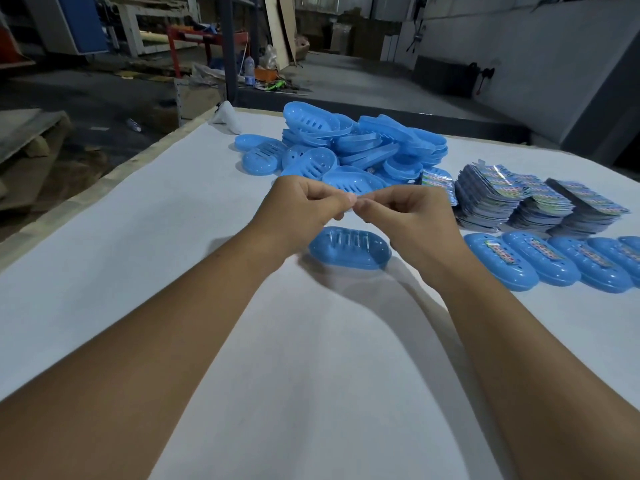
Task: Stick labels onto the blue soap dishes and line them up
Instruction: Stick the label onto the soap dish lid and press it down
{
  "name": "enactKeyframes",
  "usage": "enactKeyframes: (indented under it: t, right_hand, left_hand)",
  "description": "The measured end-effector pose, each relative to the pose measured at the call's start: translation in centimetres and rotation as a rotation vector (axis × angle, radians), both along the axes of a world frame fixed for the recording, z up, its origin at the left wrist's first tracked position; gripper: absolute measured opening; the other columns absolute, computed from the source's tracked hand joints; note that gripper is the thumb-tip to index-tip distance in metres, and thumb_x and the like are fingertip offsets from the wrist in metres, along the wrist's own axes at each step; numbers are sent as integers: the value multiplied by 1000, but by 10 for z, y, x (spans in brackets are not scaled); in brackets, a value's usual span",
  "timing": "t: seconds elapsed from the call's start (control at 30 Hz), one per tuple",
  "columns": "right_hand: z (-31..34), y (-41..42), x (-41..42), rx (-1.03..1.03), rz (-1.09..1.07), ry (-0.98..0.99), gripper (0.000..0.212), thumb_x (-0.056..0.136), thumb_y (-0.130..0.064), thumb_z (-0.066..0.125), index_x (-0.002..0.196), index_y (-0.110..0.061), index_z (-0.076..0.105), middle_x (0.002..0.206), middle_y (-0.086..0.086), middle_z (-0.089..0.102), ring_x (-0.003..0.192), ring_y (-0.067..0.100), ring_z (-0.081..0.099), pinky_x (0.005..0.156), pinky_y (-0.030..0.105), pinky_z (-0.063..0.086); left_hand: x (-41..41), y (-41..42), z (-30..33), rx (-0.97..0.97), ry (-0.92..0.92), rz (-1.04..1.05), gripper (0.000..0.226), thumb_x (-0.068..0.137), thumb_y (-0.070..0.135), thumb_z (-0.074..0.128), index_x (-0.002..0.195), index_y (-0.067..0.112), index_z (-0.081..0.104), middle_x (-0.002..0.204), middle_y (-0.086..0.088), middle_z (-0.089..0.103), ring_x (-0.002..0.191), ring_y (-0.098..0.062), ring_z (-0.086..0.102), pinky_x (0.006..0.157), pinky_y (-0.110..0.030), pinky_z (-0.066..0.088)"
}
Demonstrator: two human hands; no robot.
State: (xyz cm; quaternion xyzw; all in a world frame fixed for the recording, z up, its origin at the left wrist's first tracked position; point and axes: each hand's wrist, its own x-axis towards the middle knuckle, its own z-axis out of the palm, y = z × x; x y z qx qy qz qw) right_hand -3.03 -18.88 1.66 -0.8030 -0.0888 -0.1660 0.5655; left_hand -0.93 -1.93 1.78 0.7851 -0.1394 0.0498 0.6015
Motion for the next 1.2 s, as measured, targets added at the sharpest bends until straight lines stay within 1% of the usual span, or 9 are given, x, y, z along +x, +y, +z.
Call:
enactKeyframes:
  t: [0.1,0.27,0.47,0.63,0.73,0.87,1.03,1.13,1.2]
  right_hand:
    - [-1,-2,3,-13,-49,-18,13,86,-32,74,75,-28,80,72,21,65,60,11,45,55,26,39]
    - [-1,-14,7,24,-215,61,17,82,-36,79,67,-30,79,62,1,63,50,8,43,46,21,38]
    - [-3,-13,6,15,-205,112,16,78,-40,79,66,-29,77,62,-3,65,51,7,46,43,18,37]
    - [-2,-14,5,8,-206,187,25,69,-44,77,65,-19,74,64,1,61,60,16,44,52,29,35]
    - [-2,-16,5,17,-203,260,22,69,-36,75,56,-19,70,59,-7,63,61,18,43,45,25,33]
    - [-2,-16,5,12,-200,296,30,68,-43,82,65,-15,75,58,-5,62,55,16,44,42,23,32]
    - [-10,-14,7,-12,-216,300,39,71,-33,88,66,-2,65,52,-3,46,39,9,33,38,15,27]
    - [-14,-13,10,-33,-201,317,40,70,-27,87,55,-17,52,39,-10,35,31,6,28,33,12,23]
    - [-15,-13,13,-126,-222,334,43,67,-34,86,50,-20,49,40,-8,41,33,7,32,35,15,26]
  left_hand:
    - [3,2,1,-51,12,52,12,86,30,78,79,20,80,72,11,74,75,3,67,70,-9,50]
    - [7,2,-3,-42,24,130,30,87,26,74,58,23,68,47,20,56,49,8,53,49,-4,37]
    - [6,2,-4,-8,41,116,30,89,26,72,59,22,68,48,21,58,52,11,54,47,-4,37]
    - [7,1,-6,11,60,130,29,88,26,72,60,20,68,48,20,56,48,7,50,45,-7,37]
    - [9,0,-10,14,90,144,28,83,32,75,65,10,73,53,14,58,49,2,48,56,-17,44]
    - [9,-2,-13,86,119,150,43,71,55,77,74,11,77,63,5,69,59,-10,64,67,-31,55]
    - [13,-5,-18,161,96,176,34,73,36,82,73,3,74,70,-15,71,53,-12,58,60,-28,51]
    - [15,-5,-19,221,92,184,39,71,36,80,76,-1,72,62,-11,66,52,-12,52,58,-27,46]
    - [16,-5,-19,262,93,184,39,70,36,79,75,-2,70,58,-3,60,51,-12,50,57,-27,44]
